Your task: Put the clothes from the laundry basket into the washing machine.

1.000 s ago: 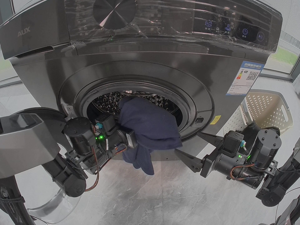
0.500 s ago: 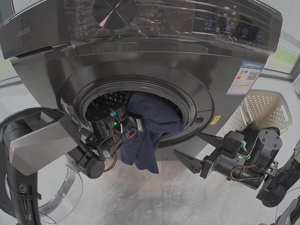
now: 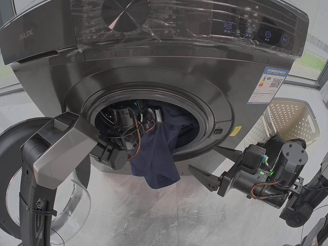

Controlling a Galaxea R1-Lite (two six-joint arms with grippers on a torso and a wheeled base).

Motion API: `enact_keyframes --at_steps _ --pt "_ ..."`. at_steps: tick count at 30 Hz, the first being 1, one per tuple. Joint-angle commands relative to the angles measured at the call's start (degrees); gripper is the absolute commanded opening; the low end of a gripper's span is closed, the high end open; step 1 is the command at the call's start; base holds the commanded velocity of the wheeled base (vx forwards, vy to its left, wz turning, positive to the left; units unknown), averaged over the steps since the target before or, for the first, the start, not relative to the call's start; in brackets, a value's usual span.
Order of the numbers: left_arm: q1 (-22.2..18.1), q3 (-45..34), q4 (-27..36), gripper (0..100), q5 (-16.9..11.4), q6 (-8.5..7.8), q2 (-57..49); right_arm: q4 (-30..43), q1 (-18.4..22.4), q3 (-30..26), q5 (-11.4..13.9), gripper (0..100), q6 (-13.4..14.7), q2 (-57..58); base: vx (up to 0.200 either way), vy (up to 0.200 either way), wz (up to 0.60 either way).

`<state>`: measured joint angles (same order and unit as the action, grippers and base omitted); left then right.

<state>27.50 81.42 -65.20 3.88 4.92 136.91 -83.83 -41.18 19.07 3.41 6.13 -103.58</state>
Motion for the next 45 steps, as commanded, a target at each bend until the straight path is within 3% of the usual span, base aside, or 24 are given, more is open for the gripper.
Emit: enact_keyframes --at_steps 1,2,3,4,6,7,10,13,17,19,24,29,34,35,45 --pt "-2.0 9.0 3.5 0 1.7 1.23 4.7 0.0 -0.1 0.0 0.0 100 0.0 -0.2 0.000 0.000 0.00" --pt "-2.4 10.9 4.8 0 2.6 2.28 4.8 0.0 -0.1 0.0 0.0 100 0.0 -0.3 0.000 0.000 0.00" --pt "-2.4 10.9 4.8 0 2.6 2.28 4.8 0.0 -0.1 0.0 0.0 100 0.0 -0.3 0.000 0.000 0.00" --pt "-2.5 11.8 6.1 0 3.2 3.78 4.6 0.0 -0.1 0.0 0.0 100 0.0 -0.4 0.000 0.000 0.00" --pt "-2.5 11.7 6.5 0 3.2 4.39 4.5 0.0 -0.1 0.0 0.0 100 0.0 -0.4 0.000 0.000 0.00" --pt "-2.5 11.2 6.7 100 3.2 4.83 4.3 0.0 -0.1 0.1 0.0 100 0.0 -0.4 0.000 0.000 0.00" --pt "-2.3 10.7 7.0 100 3.2 5.80 3.7 -0.1 -0.1 0.2 0.0 100 0.0 -0.4 0.000 0.000 0.00" --pt "-1.5 6.5 9.8 100 3.1 8.52 0.3 -0.1 -0.1 0.3 0.0 100 0.0 -0.5 0.000 0.000 0.00" --pt "0.4 -1.6 17.7 100 -0.5 10.02 -6.1 -0.1 -0.1 0.4 0.0 100 0.0 -0.5 0.000 0.000 0.00" --pt "1.0 -4.3 21.7 100 -2.5 10.02 -8.2 -0.1 -0.1 0.4 0.0 100 0.0 -0.5 0.000 0.000 0.00" --pt "1.9 -7.6 27.3 100 -3.3 9.14 -9.6 -0.1 -0.1 0.5 0.0 100 0.0 -0.5 0.000 0.000 0.00" --pt "2.3 -9.4 28.2 100 -4.1 6.94 -8.1 -0.1 -0.1 0.5 0.0 100 0.0 -0.5 0.000 0.000 0.00" --pt "1.5 -8.2 28.3 100 -3.9 6.33 -5.1 -0.3 -0.3 0.5 0.0 100 0.0 -0.6 0.000 0.000 0.00" --pt "1.4 -8.1 28.4 0 -4.0 6.24 -4.8 -0.5 -0.3 0.5 0.0 100 0.0 -0.7 0.000 0.000 0.00" --pt "1.5 -6.7 27.8 0 -4.1 5.80 -2.0 -0.8 -0.2 0.6 0.0 100 0.1 -0.7 0.000 0.000 0.00"
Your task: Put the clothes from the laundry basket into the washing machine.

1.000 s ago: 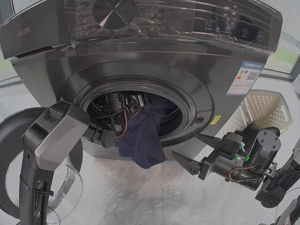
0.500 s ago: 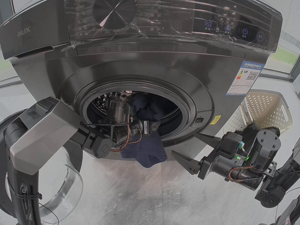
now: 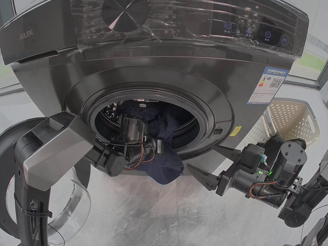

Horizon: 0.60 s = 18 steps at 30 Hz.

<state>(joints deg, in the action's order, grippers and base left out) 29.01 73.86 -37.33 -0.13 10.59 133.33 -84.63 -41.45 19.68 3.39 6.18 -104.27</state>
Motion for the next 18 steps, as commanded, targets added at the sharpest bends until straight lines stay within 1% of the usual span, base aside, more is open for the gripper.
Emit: enact_keyframes --at_steps 1,4,5,6,7,8,9,11,13,18 --pt "0.0 1.0 -0.2 0 0.0 0.22 1.6 0.0 0.0 0.0 0.0 100 0.0 -0.1 0.000 0.000 0.00" --pt "-0.1 2.2 -0.6 0 0.3 0.48 1.5 0.0 0.0 0.1 0.0 100 0.1 -0.1 0.000 0.000 0.00" --pt "-0.2 5.5 -1.8 0 0.8 1.10 1.4 0.0 0.0 0.1 0.0 100 0.1 -0.1 0.000 0.000 0.00" --pt "-0.3 5.7 -2.0 0 0.9 1.18 1.4 0.0 0.0 0.1 0.0 100 0.1 -0.1 0.000 0.000 0.00" --pt "-1.0 8.9 -4.0 0 2.1 2.41 1.8 0.0 0.0 0.1 0.0 100 0.1 -0.1 0.000 0.000 0.00" --pt "-1.1 9.7 -4.5 0 2.5 2.77 1.8 0.0 0.0 0.1 0.0 100 0.1 -0.1 0.000 0.000 0.00" --pt "-1.2 12.7 -6.4 0 4.4 4.00 3.0 0.0 0.0 0.2 0.0 100 0.1 -0.1 0.000 0.000 0.00" --pt "-1.7 15.7 -8.4 0 5.8 4.17 4.6 0.0 0.0 0.3 0.0 100 0.1 -0.1 0.000 0.000 0.00" --pt "-2.1 17.7 -10.1 0 6.7 4.17 6.0 0.0 0.0 0.2 0.0 100 0.1 -0.1 0.000 0.000 0.00" --pt "-2.3 22.3 -12.6 0 7.2 4.26 8.9 0.0 0.0 0.3 0.0 100 0.1 -0.4 0.000 0.000 0.00"
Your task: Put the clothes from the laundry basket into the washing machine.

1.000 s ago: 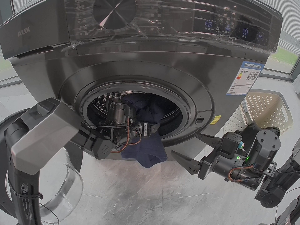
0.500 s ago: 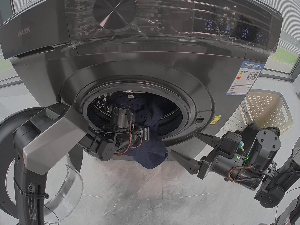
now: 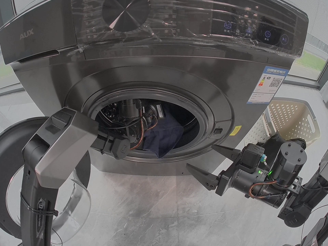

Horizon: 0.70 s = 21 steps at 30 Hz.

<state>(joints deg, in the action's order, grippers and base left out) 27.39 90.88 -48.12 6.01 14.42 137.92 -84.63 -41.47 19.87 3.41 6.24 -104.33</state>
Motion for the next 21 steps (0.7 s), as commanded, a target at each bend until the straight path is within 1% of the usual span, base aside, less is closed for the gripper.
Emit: enact_keyframes --at_steps 1,6,10,11,15,16,18,19,21 --pt "-0.8 6.7 -2.0 0 1.4 0.34 5.0 0.0 0.0 0.1 0.0 100 0.0 -0.4 0.000 0.000 0.00" --pt "-1.3 14.0 -1.7 0 2.8 0.34 8.4 0.0 0.0 0.1 0.0 100 0.0 -0.5 0.000 0.000 0.00" --pt "-1.3 13.2 -1.3 0 2.9 0.34 8.3 0.0 0.1 0.1 0.0 100 0.0 -0.5 0.000 0.000 0.00" --pt "-1.2 13.0 -1.2 100 2.9 0.34 8.3 0.0 0.0 0.1 0.0 100 0.0 -0.5 0.000 0.000 0.00" --pt "-0.7 10.5 0.4 100 2.8 0.78 7.6 0.0 0.0 0.1 0.0 100 0.0 -0.5 0.000 0.000 0.00" --pt "-0.5 7.1 1.7 100 2.1 0.78 6.1 0.0 0.0 0.1 0.0 100 0.0 -0.5 0.000 0.000 0.00" --pt "-0.4 5.4 2.2 100 2.0 0.70 5.4 0.0 0.0 0.1 0.0 100 0.0 -0.5 0.000 0.000 0.00" --pt "0.1 2.8 3.3 100 0.7 0.61 5.1 0.0 0.0 0.1 0.0 100 0.0 -0.5 0.000 0.000 0.00" --pt "0.4 1.0 4.0 100 -1.0 0.70 4.9 0.0 0.0 0.1 0.0 100 0.0 -0.5 0.000 0.000 0.00"
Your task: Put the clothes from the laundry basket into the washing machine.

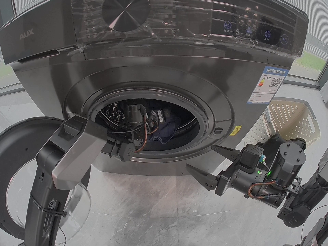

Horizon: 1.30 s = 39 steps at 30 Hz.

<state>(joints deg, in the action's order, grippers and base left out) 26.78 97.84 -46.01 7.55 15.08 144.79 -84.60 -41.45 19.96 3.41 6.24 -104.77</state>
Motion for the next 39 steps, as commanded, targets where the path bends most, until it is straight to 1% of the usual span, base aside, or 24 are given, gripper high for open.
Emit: enact_keyframes --at_steps 1,7,8,14,17,18,19,21,25,28,33,34,36,39 --pt "1.0 -6.3 2.0 100 -2.7 0.04 -1.9 0.0 0.0 0.0 0.0 100 0.0 -0.1 0.000 0.000 0.00" --pt "1.0 -6.6 3.2 100 -2.7 -0.49 -1.4 0.0 0.0 0.0 0.0 100 0.0 -0.1 0.000 0.000 0.00" --pt "0.9 -6.5 3.6 0 -2.8 -0.49 -1.4 0.0 0.0 0.1 0.0 100 0.0 -0.1 0.000 0.000 0.00" --pt "0.9 -3.5 4.7 0 -2.8 -0.14 -1.2 0.0 0.0 0.3 0.0 100 0.0 -0.2 0.000 0.000 0.00" --pt "0.5 1.3 4.6 0 -1.5 0.04 0.2 0.0 0.0 0.3 0.0 100 0.1 -0.1 0.000 0.000 0.00" --pt "0.5 1.7 4.6 0 -1.3 0.04 0.3 -0.1 0.0 0.3 0.0 100 0.1 -0.2 0.000 0.000 0.00" --pt "0.0 4.4 4.5 0 0.1 0.13 1.0 0.0 -0.1 0.3 0.0 100 0.1 -0.2 0.000 0.000 0.00" --pt "-0.6 7.8 4.0 0 1.6 0.21 2.2 -0.1 -0.1 0.4 0.0 100 0.1 -0.2 0.000 0.000 0.00" --pt "-1.3 14.2 3.3 0 3.4 0.83 5.0 -0.1 -0.1 0.4 0.0 100 0.1 -0.2 0.000 0.000 0.00" --pt "-1.4 16.7 3.2 0 3.6 0.83 6.1 -0.1 0.0 0.8 0.0 100 0.1 0.0 0.000 0.000 0.00" --pt "-1.1 16.7 3.1 0 3.6 0.83 6.2 -0.1 0.0 0.8 0.0 100 0.1 0.1 0.000 0.000 0.00" --pt "-1.1 16.7 3.1 100 3.6 0.83 6.2 -0.1 0.0 0.8 0.0 100 0.1 0.1 0.000 0.000 0.00" --pt "-1.1 16.7 3.1 100 3.5 0.83 6.2 -0.1 0.0 0.9 0.0 100 0.1 0.1 0.000 0.000 0.00" --pt "-0.8 16.5 3.2 100 3.6 1.44 5.3 -0.1 0.0 0.8 0.0 100 0.1 0.1 0.000 0.000 0.00"
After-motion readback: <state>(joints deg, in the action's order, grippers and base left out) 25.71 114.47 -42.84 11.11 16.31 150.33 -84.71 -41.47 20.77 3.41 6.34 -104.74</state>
